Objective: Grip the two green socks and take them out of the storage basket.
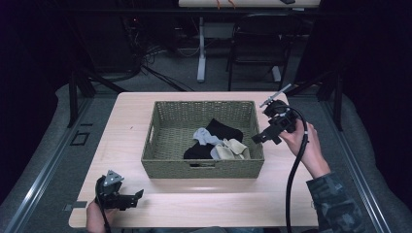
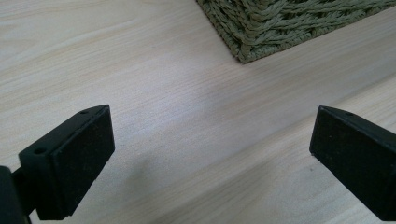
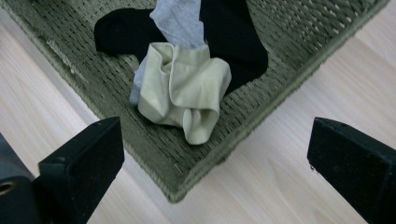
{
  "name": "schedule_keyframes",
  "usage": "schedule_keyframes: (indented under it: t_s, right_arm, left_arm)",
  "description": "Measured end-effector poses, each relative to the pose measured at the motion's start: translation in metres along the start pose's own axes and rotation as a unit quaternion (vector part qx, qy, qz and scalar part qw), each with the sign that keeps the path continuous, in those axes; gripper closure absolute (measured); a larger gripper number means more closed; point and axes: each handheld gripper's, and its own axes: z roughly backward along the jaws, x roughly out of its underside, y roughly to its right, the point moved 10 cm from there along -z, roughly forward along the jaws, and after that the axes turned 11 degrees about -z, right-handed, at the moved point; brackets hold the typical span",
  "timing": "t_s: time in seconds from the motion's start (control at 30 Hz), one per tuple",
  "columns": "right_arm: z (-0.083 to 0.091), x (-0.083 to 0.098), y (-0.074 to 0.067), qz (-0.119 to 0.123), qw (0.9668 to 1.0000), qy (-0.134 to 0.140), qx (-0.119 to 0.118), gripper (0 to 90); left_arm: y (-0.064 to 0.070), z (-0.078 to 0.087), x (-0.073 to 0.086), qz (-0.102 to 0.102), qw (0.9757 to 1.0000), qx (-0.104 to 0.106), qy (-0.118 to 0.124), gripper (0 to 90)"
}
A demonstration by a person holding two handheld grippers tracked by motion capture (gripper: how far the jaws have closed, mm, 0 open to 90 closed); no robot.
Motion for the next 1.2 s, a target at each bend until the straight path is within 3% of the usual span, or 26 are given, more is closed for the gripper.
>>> schedule_keyframes:
  t_s: [0.17,0.47,0.63,0.93,1.0,1.07,1.2]
  right_arm:
    - [-0.01,-0.02,-0.009,0.014,0.9998,-0.012,-0.003,3.0]
    - [-0.034,-0.035,-0.012,0.006,0.9997,-0.022,-0.003,6.4]
    - [-0.054,-0.038,-0.009,-0.004,0.9994,-0.032,-0.011,14.6]
    - [-0.079,-0.031,-0.008,-0.003,0.9979,-0.065,0.001,27.1]
    - [-0.088,-0.03,-0.008,-0.011,0.9973,-0.073,0.004,37.0]
    - [-0.092,-0.027,-0.005,-0.006,0.9962,-0.086,0.013,42.4]
    - [-0.103,-0.022,-0.004,-0.021,0.9948,-0.097,0.02,49.9]
  left_arm:
    - [0.0,0.0,0.0,0.001,1.0,0.001,0.001,0.0]
    - [0.0,0.0,0.0,0.002,1.0,0.001,0.001,0.0]
    - [0.0,0.0,0.0,0.002,1.0,0.001,0.003,0.0]
    - [0.0,0.0,0.0,0.002,1.0,0.001,0.003,0.0]
    - [0.0,0.0,0.0,0.002,1.0,0.001,0.003,0.0]
    - [0.0,0.0,0.0,0.002,1.0,0.002,0.003,0.0]
    - [0.0,0.0,0.0,0.003,1.0,0.001,0.004,0.0]
